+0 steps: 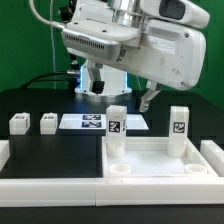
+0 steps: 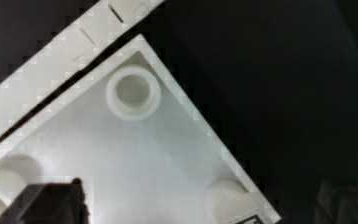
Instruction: Assemble square table
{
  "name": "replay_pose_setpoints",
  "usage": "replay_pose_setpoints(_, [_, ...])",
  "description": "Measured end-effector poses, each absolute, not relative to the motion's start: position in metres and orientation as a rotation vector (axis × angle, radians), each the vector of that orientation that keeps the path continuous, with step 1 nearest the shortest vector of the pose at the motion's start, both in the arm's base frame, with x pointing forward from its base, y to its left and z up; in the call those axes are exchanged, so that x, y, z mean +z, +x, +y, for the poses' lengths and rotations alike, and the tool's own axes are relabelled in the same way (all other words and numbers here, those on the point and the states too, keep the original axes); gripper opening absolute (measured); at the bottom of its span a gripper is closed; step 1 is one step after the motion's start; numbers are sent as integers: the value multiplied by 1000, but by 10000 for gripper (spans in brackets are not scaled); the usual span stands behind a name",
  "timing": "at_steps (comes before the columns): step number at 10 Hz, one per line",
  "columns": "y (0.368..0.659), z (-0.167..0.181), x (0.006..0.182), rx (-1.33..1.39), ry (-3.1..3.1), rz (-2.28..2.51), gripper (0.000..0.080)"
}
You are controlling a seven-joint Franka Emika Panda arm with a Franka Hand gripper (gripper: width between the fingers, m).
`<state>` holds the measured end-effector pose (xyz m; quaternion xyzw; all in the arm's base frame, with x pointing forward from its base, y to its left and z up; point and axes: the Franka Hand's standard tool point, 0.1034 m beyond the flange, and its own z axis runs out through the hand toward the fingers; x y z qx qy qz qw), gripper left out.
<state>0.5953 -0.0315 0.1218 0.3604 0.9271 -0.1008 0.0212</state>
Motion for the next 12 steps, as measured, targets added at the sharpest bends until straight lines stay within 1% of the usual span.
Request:
replay_pose_setpoints(1, [585,-46,120,-321,1298,2790,649])
replay_pose_setpoints(2, [567,-60,116,-330,1467,2711,649])
replay_pose_setpoints(3, [559,-69,117,-348,1544,2668,649])
replay_pose_setpoints(4, [552,-72,115,-340,1718,2541,649])
replay_pose_setpoints(5, [539,-64,106,-301,1812,2468,649])
replay_pose_setpoints(6, [535,-62,104,-312,1875,2438,649])
replay_pose_setpoints(10, [536,-59,104,-286,2168,2159,649])
replay_pose_setpoints(11, [535,-60,102,-282,2227,2094,649])
replay_pose_setpoints(12, [526,-73,96,-223,2263,2045,649])
